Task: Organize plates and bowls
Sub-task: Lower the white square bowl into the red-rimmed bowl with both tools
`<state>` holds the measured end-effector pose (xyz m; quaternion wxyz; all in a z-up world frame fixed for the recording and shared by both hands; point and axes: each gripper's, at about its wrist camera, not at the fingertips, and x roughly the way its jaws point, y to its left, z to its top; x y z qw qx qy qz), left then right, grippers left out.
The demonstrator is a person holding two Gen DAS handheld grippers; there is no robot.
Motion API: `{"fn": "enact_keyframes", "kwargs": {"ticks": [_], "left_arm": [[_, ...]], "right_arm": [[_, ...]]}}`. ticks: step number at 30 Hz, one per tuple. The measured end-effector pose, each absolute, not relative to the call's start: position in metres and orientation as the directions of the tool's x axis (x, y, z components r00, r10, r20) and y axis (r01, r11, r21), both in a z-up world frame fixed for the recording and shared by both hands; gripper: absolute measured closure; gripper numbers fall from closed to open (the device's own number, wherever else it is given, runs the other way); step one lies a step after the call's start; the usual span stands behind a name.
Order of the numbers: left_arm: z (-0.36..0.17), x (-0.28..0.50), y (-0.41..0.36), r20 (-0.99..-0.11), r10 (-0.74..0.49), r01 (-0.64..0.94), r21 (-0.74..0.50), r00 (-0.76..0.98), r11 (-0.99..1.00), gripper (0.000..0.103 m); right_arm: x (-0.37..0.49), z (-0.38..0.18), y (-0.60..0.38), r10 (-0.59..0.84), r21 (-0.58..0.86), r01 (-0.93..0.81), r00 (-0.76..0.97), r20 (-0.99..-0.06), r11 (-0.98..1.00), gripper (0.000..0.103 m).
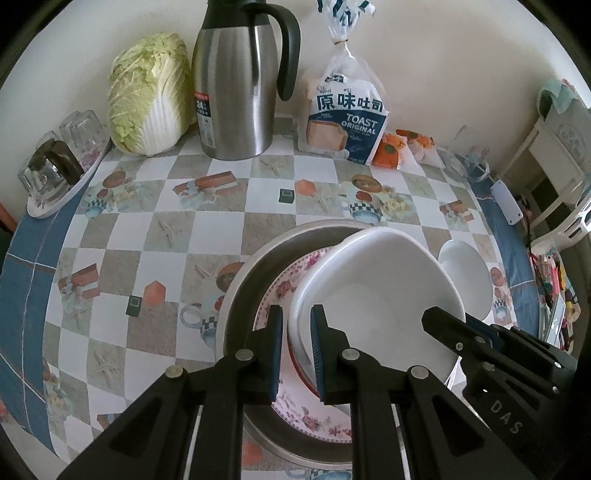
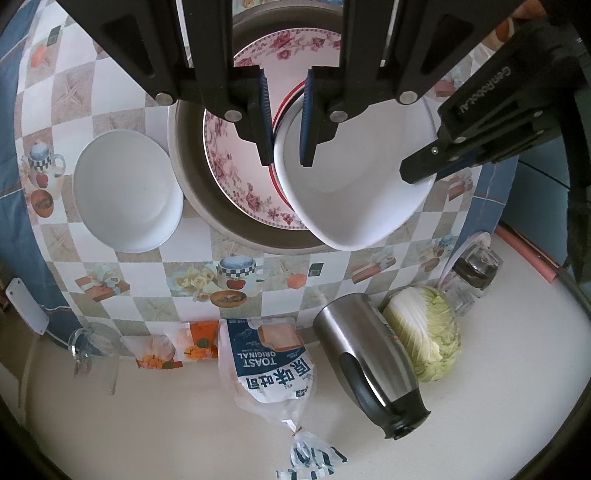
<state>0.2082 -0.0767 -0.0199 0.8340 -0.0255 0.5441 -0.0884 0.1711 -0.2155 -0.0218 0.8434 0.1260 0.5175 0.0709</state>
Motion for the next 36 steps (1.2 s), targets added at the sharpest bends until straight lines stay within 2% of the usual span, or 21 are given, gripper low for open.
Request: {"fn": "enact_keyframes", "kwargs": {"ticks": [13,26,36], "left_arm": [[-0.017,0.206,-0.079,-0.905,-0.187,0.133,-0.147,0.383,0.980,0.089],[-0.009,0.204,-0.075,-0.905,-0.192,0.121,-0.157,0.379,0.980,0.089],[-0.017,0.206,-0.077,-0.916,-0.188,0.120,-0.155,0.355,0.981,0.088]], "right_arm": [[0.163,-0.008,-0.221,0.268,0.300,-0.003,0.462,-0.846,0.954,0.086],[0.162,-0.003,-0.229,0.342,0.389,0.005,0.468,-0.815,0.921,0.086],[0.165,-0.009,-0.228,0.325,0.369,0.010,0.454,-0.830,0.929,0.085]]}}
